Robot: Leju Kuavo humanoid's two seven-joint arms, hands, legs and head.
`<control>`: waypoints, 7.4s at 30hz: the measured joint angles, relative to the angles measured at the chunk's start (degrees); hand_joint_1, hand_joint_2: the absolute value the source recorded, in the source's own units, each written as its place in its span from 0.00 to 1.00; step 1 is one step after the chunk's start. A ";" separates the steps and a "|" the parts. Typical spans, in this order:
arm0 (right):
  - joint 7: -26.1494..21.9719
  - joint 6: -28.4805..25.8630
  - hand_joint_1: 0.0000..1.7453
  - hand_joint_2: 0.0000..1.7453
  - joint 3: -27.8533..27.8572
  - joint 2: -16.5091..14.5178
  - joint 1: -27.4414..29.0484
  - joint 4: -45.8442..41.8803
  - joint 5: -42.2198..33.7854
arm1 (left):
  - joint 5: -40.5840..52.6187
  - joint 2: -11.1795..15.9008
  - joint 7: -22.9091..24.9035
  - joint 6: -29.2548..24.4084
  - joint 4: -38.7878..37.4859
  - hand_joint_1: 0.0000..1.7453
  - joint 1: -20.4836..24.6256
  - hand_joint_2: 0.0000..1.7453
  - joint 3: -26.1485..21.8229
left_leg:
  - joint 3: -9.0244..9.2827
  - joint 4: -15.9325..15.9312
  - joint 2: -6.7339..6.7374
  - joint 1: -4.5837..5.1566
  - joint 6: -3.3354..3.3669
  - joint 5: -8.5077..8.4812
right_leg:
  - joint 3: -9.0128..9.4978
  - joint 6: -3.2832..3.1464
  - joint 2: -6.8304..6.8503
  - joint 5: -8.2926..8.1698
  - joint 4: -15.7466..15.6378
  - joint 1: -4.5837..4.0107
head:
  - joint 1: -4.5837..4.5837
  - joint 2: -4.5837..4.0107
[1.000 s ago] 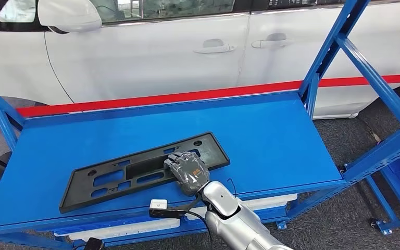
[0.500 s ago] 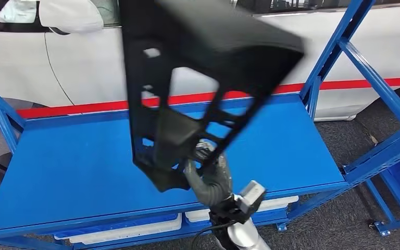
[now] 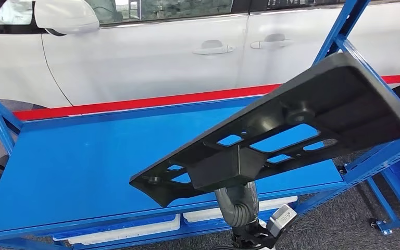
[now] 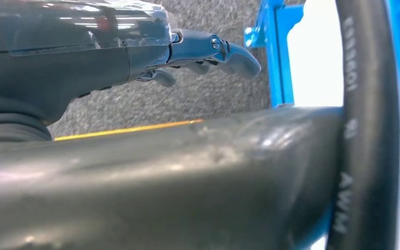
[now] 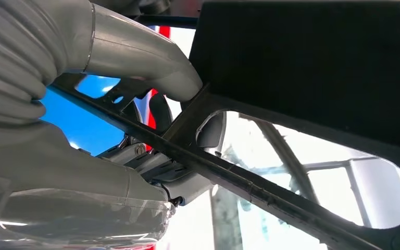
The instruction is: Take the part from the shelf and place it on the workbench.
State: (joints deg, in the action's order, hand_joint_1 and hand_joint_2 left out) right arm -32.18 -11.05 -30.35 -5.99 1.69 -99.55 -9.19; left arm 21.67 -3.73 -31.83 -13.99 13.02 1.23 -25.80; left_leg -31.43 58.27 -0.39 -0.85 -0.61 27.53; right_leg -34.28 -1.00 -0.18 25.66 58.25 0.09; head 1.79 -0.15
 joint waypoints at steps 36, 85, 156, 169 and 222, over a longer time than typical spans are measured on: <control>-0.56 1.19 1.00 1.00 4.42 0.62 6.48 2.52 1.57 | 1.85 -1.91 1.75 1.01 -0.14 0.00 -0.18 0.00 -1.52 | -7.26 14.51 0.62 -0.17 -1.11 7.42 | 2.03 -1.44 0.58 1.01 -0.95 -0.04 | 0.01 0.00; 0.38 1.68 1.00 1.00 6.27 0.57 9.07 -1.98 4.03 | 4.69 -1.92 2.96 2.93 -0.25 0.00 0.10 0.00 -1.57 | -1.18 -0.74 1.15 0.14 2.13 -2.17 | -0.53 2.68 0.27 6.47 10.64 1.16 | -0.01 0.00; -4.89 -1.27 1.00 1.00 10.48 -0.55 18.04 -9.00 3.05 | 12.10 -1.72 4.81 4.51 -0.32 0.00 0.69 0.00 -2.62 | -0.22 6.47 2.00 -0.03 -1.00 6.20 | 0.69 -0.82 0.49 0.12 -0.03 0.77 | 0.00 0.00; -5.00 -1.33 1.00 1.00 10.69 -0.67 18.46 -9.18 3.05 | 12.15 -1.50 4.89 4.54 -0.32 0.00 0.64 0.00 -2.93 | 2.82 -1.31 -2.08 0.22 1.82 0.71 | -1.69 1.12 -6.48 -0.43 1.83 0.28 | -0.02 0.00; -5.79 -1.33 1.00 1.00 12.16 -1.44 19.58 -10.76 2.79 | 13.32 -1.62 7.63 4.79 -0.34 0.00 0.11 0.00 -4.24 | -3.64 12.28 0.49 0.33 -0.45 5.81 | 1.25 -1.26 -3.68 0.77 0.07 0.10 | 0.00 0.00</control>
State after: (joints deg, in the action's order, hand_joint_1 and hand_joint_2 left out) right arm -37.97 -12.38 -18.18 -7.43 21.27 -110.31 -6.40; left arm 34.99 -5.35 -24.20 -9.20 12.68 1.34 -30.04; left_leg -35.07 70.55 0.10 -0.52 -1.06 33.33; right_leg -33.03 -2.26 -3.86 26.43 58.32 0.18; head 1.79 -0.15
